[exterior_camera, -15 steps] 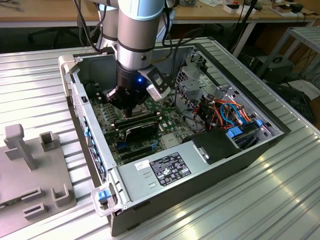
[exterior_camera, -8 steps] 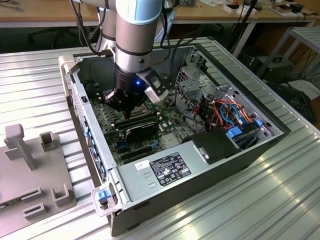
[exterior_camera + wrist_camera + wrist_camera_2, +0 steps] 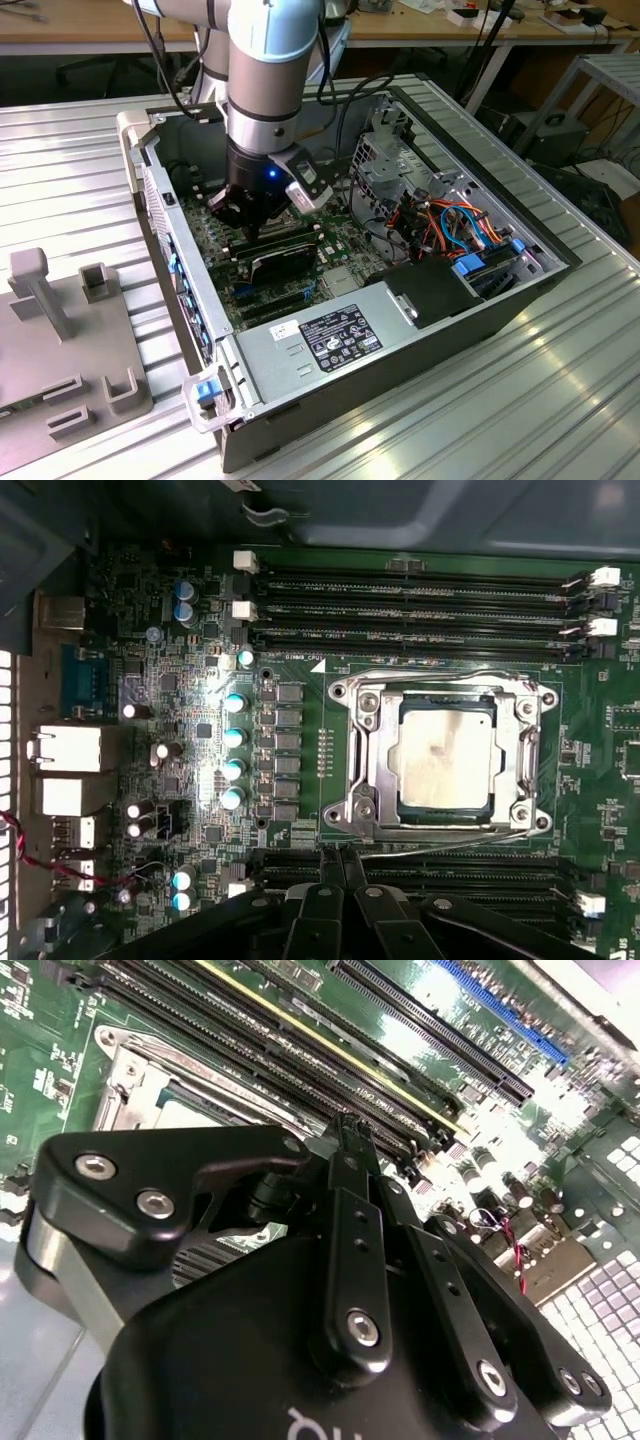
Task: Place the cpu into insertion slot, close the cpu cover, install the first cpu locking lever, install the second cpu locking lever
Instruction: 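Install the second cpu locking lever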
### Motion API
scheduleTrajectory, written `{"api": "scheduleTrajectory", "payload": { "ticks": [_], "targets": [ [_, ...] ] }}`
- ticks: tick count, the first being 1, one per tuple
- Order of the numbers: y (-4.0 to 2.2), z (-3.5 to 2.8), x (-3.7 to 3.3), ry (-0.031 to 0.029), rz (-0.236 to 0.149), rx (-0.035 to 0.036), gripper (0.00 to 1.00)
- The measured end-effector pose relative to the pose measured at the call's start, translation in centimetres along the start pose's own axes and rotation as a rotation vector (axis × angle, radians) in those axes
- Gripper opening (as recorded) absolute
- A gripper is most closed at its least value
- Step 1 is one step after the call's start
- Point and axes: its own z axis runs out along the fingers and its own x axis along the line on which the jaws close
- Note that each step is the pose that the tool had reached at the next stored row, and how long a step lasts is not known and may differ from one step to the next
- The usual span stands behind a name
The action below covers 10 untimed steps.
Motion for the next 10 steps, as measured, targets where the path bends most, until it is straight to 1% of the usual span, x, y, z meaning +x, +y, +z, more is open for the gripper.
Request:
{"api": "scheduleTrajectory", "payload": {
  "ticks": [3, 5, 10],
  "targets": [
    [0.39, 0.16, 0.08, -0.0001, 0.000, -0.0001, 0.11],
    [0.64, 0.41, 0.14, -0.0002, 0.000, -0.0002, 0.11],
    [0.77, 0.70, 0.21, 0.0001, 0.000, 0.0001, 0.11]
  ]
}}
